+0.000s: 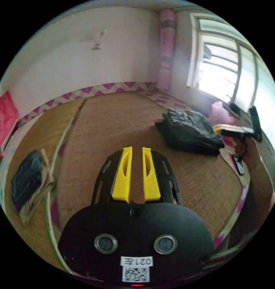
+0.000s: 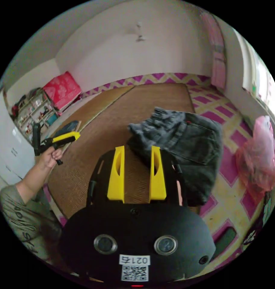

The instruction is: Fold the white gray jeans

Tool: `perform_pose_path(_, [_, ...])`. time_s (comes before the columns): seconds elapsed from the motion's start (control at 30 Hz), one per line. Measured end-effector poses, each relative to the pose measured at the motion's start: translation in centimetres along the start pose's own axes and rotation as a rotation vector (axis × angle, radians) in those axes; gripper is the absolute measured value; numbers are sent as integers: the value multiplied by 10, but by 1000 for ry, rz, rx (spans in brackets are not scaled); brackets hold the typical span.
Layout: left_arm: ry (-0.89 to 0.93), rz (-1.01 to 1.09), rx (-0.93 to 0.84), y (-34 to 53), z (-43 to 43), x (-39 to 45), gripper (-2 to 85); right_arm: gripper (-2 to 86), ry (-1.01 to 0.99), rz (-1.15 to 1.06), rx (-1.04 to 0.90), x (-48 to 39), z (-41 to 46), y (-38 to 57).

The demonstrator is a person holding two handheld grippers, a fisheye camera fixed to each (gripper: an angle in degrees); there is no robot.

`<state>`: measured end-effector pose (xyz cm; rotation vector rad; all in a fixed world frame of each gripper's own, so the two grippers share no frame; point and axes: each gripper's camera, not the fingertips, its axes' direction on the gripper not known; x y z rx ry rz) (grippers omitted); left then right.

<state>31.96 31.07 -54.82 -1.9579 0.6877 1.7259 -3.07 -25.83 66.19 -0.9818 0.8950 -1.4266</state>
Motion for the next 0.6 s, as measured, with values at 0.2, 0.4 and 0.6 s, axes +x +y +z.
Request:
perform_pose_path(0.2, [-79,-186,91,110,-89,-76,-6,117,-56,-391,9,-234,76,-7])
perform_pose_path(0.4, [-313,-291,25,209,-161,-141,46,112,-235,-687,68,-414,123,-53])
perform_pose_path(0.6, [-446,-432,-24,284,-226,-202,48,124,-179,-930,61,-558,174,-126])
